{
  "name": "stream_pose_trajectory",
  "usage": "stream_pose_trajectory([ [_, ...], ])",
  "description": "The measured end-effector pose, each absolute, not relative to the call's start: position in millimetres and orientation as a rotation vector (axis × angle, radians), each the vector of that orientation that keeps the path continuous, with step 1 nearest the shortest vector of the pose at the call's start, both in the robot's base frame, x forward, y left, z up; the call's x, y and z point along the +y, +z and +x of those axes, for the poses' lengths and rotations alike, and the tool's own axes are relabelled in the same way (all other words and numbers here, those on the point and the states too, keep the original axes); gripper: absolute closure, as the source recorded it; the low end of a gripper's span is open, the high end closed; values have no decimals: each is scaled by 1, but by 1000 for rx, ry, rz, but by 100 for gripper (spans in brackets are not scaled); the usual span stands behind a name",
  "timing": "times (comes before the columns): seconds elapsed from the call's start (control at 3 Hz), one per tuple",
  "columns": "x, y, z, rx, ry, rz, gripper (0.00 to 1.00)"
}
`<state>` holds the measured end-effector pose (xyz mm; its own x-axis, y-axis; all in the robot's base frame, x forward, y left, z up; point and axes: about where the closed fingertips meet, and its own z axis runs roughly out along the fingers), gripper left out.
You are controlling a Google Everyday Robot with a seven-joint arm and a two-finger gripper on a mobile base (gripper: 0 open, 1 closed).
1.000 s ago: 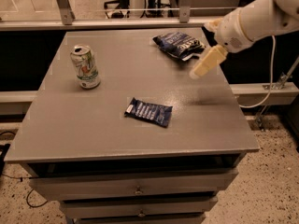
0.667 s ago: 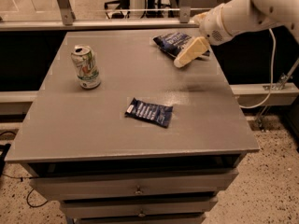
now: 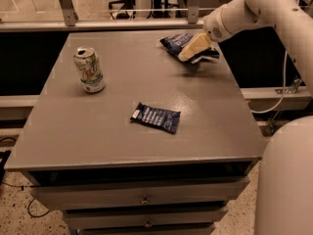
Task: Pick blue chip bag
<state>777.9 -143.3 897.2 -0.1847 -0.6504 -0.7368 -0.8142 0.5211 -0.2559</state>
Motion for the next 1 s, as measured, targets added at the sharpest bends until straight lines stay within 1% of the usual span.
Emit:
stream_pose_trajectory([
  [0.33,-161,882,790,1991,202,-1174,0],
  [0.67,-167,861,784,2082,215,-1176,1],
  [1.0,-164,851,773,2108,243,-1191,23],
])
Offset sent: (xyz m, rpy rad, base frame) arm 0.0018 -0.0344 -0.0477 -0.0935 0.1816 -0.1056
